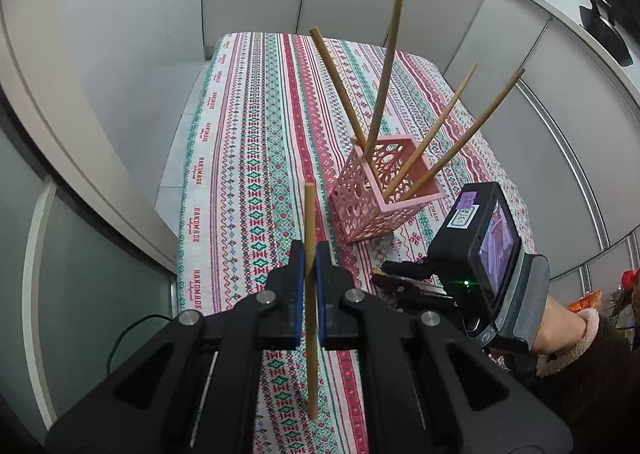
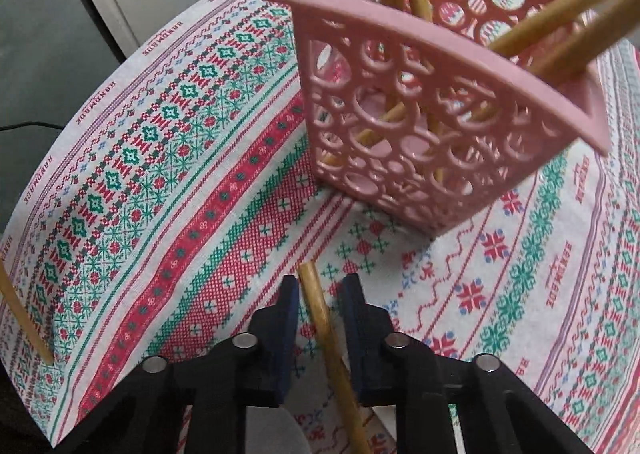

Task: Organize utensils
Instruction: 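Grasp a bamboo chopstick with the right gripper while the left gripper holds its chopstick upright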

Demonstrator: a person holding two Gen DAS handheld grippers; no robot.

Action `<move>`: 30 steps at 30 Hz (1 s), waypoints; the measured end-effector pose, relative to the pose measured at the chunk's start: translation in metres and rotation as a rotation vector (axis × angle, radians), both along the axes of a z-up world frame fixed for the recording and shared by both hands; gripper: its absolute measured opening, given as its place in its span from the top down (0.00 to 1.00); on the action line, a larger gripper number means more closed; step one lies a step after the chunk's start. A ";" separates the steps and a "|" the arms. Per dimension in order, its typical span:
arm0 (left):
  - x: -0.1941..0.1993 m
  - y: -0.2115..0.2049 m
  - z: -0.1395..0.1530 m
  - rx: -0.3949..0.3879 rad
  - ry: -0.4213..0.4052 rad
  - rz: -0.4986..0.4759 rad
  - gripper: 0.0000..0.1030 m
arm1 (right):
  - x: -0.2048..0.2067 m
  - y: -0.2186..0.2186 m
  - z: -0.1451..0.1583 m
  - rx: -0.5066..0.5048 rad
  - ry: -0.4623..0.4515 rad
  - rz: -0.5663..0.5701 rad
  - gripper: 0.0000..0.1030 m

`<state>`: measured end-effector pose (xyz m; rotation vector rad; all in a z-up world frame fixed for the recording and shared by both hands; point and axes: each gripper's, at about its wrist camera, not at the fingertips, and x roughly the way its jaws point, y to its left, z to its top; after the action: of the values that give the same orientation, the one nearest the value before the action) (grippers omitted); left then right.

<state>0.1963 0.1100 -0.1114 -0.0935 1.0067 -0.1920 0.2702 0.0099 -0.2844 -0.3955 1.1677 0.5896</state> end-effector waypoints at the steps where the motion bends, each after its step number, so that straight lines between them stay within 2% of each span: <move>1: 0.000 0.000 0.000 0.000 -0.001 0.001 0.94 | 0.001 0.003 0.000 0.001 -0.011 0.004 0.90; 5: -0.001 0.001 0.000 0.000 -0.004 0.004 0.94 | 0.002 0.010 0.007 0.022 -0.054 0.010 0.90; 14: -0.004 0.000 0.006 -0.008 -0.038 0.011 0.94 | -0.013 -0.002 0.056 0.098 -0.159 -0.015 0.92; 18: -0.006 -0.002 0.010 -0.011 -0.058 0.013 0.94 | -0.024 -0.023 0.082 0.161 -0.200 -0.055 0.92; 30: -0.021 -0.013 0.050 -0.059 -0.247 0.017 0.94 | -0.050 -0.075 0.163 0.313 -0.375 -0.162 0.93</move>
<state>0.1754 0.0966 -0.0618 -0.1292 0.7546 -0.2122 0.2201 -0.0651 -0.1213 -0.1327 0.7249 0.5191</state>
